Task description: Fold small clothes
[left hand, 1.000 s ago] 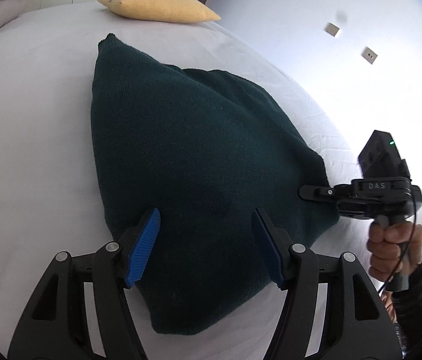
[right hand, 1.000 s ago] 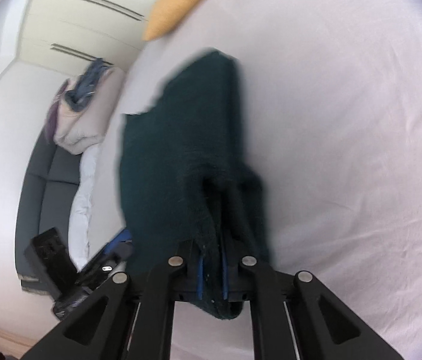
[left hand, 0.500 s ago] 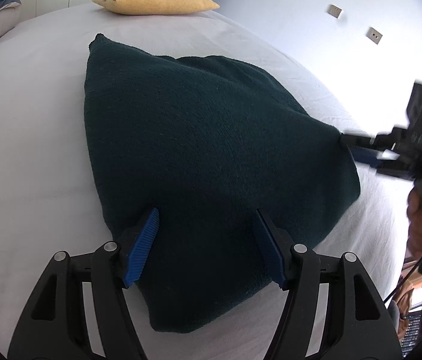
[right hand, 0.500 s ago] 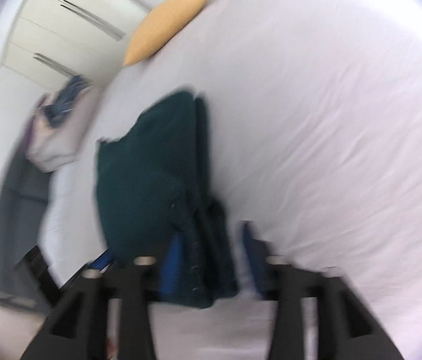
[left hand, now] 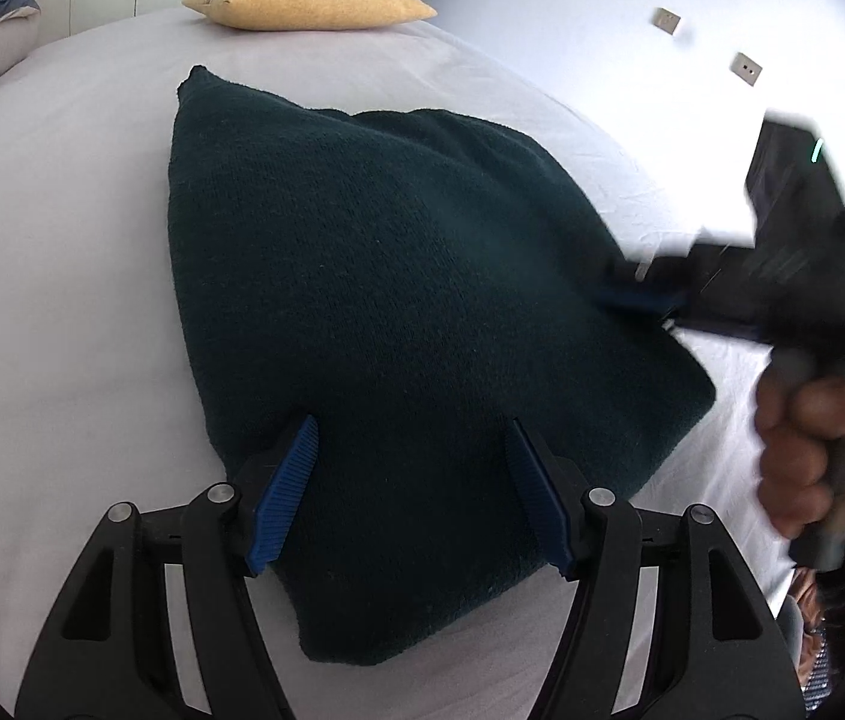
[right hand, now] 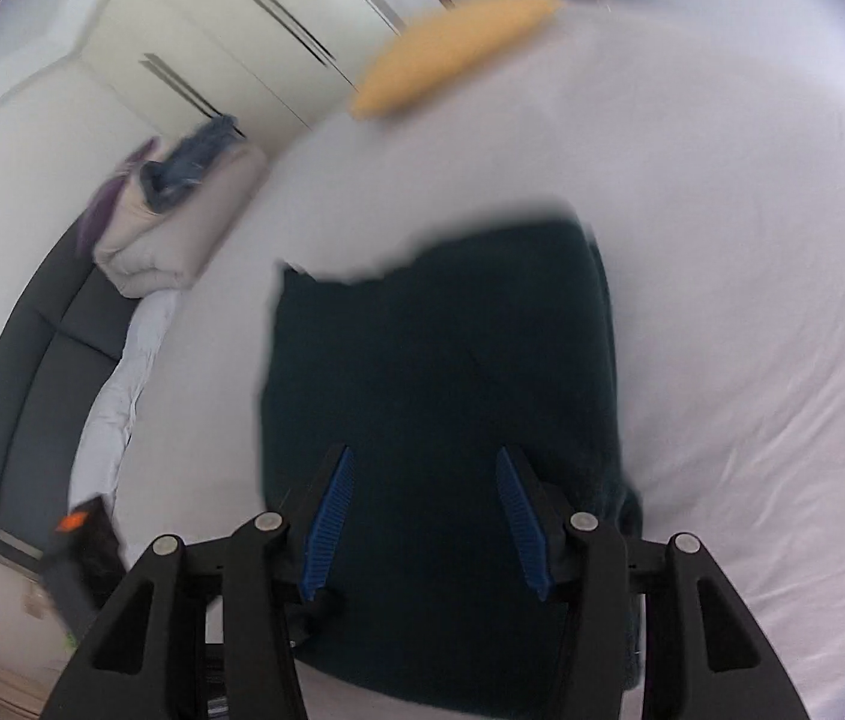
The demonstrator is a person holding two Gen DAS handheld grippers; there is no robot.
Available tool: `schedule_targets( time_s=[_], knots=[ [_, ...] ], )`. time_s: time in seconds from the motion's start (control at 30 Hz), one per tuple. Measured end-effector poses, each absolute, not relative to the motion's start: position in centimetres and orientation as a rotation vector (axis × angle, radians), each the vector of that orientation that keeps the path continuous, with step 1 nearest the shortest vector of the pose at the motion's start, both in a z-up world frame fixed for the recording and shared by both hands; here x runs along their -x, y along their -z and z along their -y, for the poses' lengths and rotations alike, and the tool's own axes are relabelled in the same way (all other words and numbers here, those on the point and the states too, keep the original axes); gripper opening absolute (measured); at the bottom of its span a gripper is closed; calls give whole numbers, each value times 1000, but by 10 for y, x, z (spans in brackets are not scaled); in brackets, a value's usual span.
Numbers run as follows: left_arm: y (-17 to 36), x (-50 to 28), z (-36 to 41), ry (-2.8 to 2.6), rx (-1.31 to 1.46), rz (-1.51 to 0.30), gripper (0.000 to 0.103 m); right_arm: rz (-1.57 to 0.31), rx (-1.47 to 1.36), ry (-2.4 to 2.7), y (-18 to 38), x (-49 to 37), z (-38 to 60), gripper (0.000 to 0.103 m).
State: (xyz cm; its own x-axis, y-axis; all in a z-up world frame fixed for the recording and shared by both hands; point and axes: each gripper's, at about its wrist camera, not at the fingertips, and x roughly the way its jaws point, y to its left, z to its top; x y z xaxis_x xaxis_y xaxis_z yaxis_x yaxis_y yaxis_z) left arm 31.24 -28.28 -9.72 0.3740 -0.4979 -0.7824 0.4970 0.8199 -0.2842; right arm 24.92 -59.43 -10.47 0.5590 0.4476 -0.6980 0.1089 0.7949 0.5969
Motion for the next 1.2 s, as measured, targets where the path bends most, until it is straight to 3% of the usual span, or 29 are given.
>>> schedule_targets(
  time_s=[0.07,0.17,0.33,0.37,0.4,0.47,0.67,0.77,0.83,0.87,0.9,0.97,1.03,1.1,1.13,1.2],
  knots=[
    [95,-312,275,659,67,-999,64,-931,-691,-208,121,-237,610,0],
    [83,-320,250,676,179,-977,64,-890,-842,-253,141,-208,637,0],
    [54,-352,231,633,215,-907,64,-882,-781,-203,131,-174,644,0],
    [50,-356,233,631,203,-899,64,-876,-771,-195,126,-172,644,1],
    [46,-364,237,641,181,-882,64,-871,-746,-170,119,-171,644,13],
    [41,-374,253,662,124,-864,64,-852,-697,-147,99,-169,642,22],
    [74,-410,287,645,74,-965,64,-776,-678,-312,58,-213,626,28],
    [88,-398,297,613,-6,-914,64,-802,-696,-352,73,-249,618,49],
    [90,-391,302,600,-51,-888,65,-871,-670,-275,98,-263,618,50],
    [90,-388,305,600,-78,-882,65,-880,-658,-259,109,-265,619,44],
    [90,-380,299,608,-80,-877,66,-867,-668,-250,115,-260,624,29],
    [79,-377,285,630,-16,-853,66,-832,-747,-248,119,-248,640,22],
    [66,-379,255,599,93,-805,69,-798,-776,-193,111,-226,661,29],
    [59,-386,229,566,195,-771,85,-767,-763,-137,103,-215,673,68],
    [63,-393,221,570,239,-797,91,-750,-772,-124,99,-209,681,73],
    [77,-407,217,593,303,-891,91,-776,-804,-149,101,-210,687,73]
  ],
)
